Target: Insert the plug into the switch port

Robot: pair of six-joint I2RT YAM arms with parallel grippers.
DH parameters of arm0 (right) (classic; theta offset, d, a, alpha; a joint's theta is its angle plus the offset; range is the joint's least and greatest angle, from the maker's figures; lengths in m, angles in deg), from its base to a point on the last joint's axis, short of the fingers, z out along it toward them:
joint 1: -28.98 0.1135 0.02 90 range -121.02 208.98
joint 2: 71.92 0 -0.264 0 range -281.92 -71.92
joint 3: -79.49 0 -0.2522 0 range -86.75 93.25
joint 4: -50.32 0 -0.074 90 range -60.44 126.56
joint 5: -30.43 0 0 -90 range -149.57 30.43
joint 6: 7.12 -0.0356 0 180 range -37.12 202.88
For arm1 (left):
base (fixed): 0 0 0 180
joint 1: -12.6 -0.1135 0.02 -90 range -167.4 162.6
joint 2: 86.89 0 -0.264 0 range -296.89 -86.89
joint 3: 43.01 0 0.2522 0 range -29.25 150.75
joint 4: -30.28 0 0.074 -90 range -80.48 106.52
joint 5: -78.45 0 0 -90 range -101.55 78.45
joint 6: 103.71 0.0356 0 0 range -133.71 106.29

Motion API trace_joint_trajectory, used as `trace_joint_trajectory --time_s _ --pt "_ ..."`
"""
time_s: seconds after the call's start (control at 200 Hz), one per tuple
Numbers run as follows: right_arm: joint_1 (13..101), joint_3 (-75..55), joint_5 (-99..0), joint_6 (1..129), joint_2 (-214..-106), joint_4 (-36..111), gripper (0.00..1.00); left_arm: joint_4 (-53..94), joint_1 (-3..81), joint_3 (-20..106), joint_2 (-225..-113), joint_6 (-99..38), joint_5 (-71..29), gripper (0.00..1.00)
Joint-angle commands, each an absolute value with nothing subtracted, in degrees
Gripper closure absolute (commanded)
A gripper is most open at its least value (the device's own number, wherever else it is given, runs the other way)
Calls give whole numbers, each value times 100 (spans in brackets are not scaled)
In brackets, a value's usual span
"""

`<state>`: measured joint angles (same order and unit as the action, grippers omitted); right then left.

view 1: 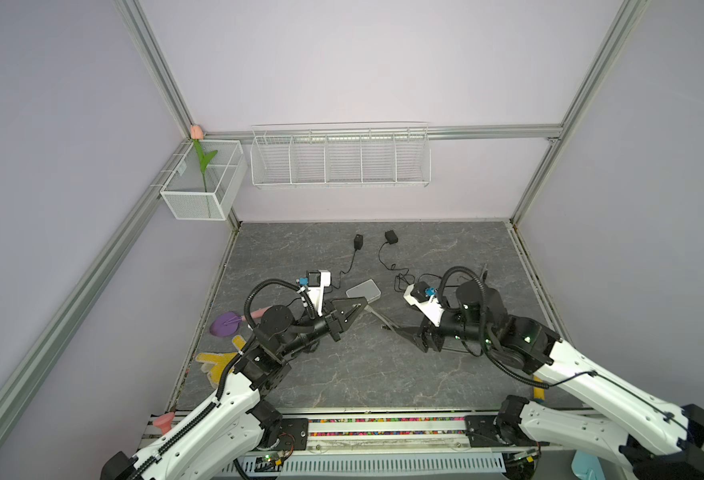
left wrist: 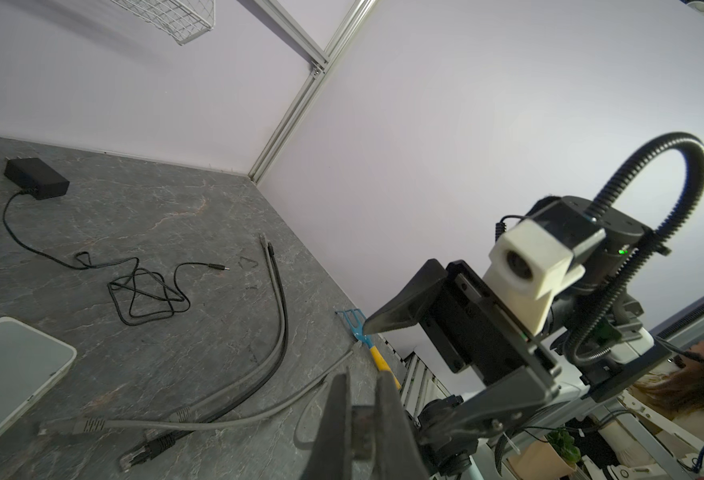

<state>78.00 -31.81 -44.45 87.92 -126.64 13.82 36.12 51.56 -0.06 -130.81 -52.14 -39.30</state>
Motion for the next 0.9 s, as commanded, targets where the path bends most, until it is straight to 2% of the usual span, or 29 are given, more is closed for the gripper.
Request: trace_joint_trajectory --time_s 0.0,0.13,0.43,0.54,0.895 --pt "7568 -3146 -2452 8708 -12805 1598 26 4290 5210 -217 -13040 -4996 -4267 100" --pt "7493 -2671 -1432 8976 -13322 1178 24 4621 5387 -430 -12748 -4738 -4427 100" --pt "7145 -1918 148 9541 -14205 527 50 4828 5575 -481 -12512 -4368 -5091 100" --pt "7143 -1891 667 9798 -14258 384 52 4963 5585 -507 -12486 -4359 -5245 100" --pt "7205 -1707 747 10091 -14592 -63 57 5291 5732 -349 -12889 -4368 -5409 100"
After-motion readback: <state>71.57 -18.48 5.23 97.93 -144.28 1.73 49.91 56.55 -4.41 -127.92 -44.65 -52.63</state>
